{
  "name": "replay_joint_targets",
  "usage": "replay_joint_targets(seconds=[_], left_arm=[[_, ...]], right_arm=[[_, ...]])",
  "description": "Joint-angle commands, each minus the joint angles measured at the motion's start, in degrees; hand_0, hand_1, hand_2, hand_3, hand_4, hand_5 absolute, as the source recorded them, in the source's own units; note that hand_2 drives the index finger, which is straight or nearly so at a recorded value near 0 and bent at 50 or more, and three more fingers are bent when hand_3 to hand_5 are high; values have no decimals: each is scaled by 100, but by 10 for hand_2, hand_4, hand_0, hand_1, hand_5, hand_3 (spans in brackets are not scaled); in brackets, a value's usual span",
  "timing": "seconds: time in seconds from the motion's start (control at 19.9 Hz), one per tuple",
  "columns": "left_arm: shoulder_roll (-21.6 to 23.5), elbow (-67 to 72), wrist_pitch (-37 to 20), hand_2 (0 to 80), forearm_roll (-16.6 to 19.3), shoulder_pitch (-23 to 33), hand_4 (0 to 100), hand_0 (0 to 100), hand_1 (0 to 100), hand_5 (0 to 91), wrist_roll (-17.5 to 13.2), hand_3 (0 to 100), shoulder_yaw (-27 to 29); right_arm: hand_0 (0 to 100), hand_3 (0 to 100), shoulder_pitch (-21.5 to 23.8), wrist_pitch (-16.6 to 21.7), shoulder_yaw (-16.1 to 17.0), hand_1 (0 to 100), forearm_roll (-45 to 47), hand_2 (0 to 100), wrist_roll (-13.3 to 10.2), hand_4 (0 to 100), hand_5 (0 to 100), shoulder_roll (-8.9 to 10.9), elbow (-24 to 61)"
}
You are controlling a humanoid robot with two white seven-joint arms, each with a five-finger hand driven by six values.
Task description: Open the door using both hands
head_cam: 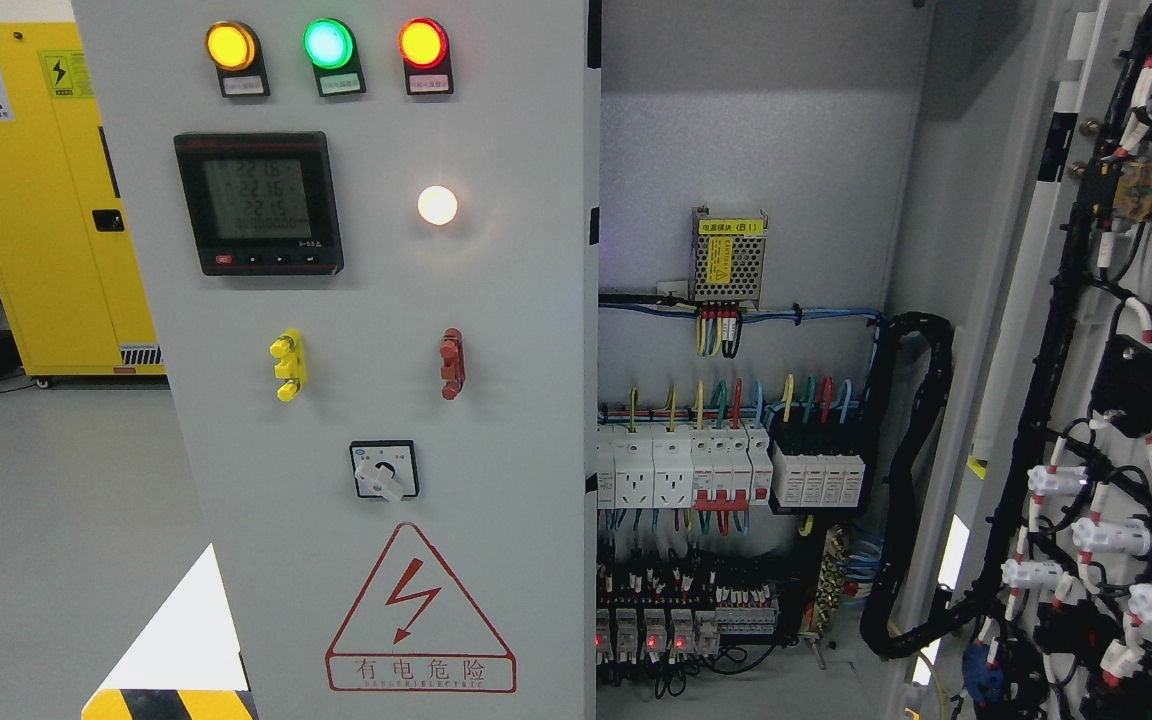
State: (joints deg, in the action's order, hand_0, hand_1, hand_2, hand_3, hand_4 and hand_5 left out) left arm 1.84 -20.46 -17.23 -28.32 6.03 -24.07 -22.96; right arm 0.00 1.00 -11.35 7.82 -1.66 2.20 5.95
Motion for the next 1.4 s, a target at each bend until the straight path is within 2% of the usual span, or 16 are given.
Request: replay_joint_targets(seconds=[0.0, 0.1, 0.15, 0.4, 0.5, 0.75, 0.9, 1.05, 1.25, 1.35], left_arm=[[-192, 2160, 701, 0, 20, -49, 0, 120, 556, 0, 883, 0, 459], [-201, 2125, 1124, 0, 2, -49, 0, 120, 556, 0, 1543, 0, 459], [-201, 2108, 1126, 0, 11, -49, 0, 120, 556, 0, 1677, 0, 459], [-148, 2117, 1117, 0, 29, -172, 0, 120, 556, 0, 1757, 0, 450], [-140, 2117, 1117, 0, 29, -181, 0, 120, 556, 0, 1757, 0, 450], [-140, 2099, 1117, 0, 29, -199, 0, 120, 556, 0, 1757, 0, 459], [-87, 2125, 1126, 0, 37, -190, 0, 120, 556, 0, 1748, 0, 450], [-130, 2117, 1126, 0, 37, -199, 0, 120, 556, 0, 1713, 0, 450], [-157, 2090, 1117, 0, 37, -242, 0, 120, 556, 0, 1757, 0, 450], [-140, 2099, 1117, 0, 46, -251, 0, 120, 556, 0, 1766, 0, 432]], right_arm=[[0, 0, 193, 5, 10, 500, -26, 40, -1, 0, 0, -17, 46], [0, 0, 193, 5, 10, 500, -43, 40, -1, 0, 0, -44, 47], [0, 0, 193, 5, 10, 500, -43, 40, -1, 0, 0, -44, 47], [0, 0, 193, 14, 19, 500, -52, 40, -1, 0, 0, -70, 73], [0, 0, 246, 32, 19, 500, -26, 40, -1, 0, 0, -70, 492], [0, 0, 895, 164, 19, 500, 0, 40, -1, 0, 0, -61, 3003], [0, 0, 1264, 242, 19, 500, 9, 40, -1, 0, 0, -61, 4891], [0, 0, 1345, 330, 54, 500, -8, 40, -19, 0, 0, -70, 6239], [0, 0, 1476, 322, 300, 500, 1, 40, -28, 0, 0, -70, 8198], [0, 0, 1494, 322, 292, 500, 9, 40, -19, 0, 0, 0, 9052]])
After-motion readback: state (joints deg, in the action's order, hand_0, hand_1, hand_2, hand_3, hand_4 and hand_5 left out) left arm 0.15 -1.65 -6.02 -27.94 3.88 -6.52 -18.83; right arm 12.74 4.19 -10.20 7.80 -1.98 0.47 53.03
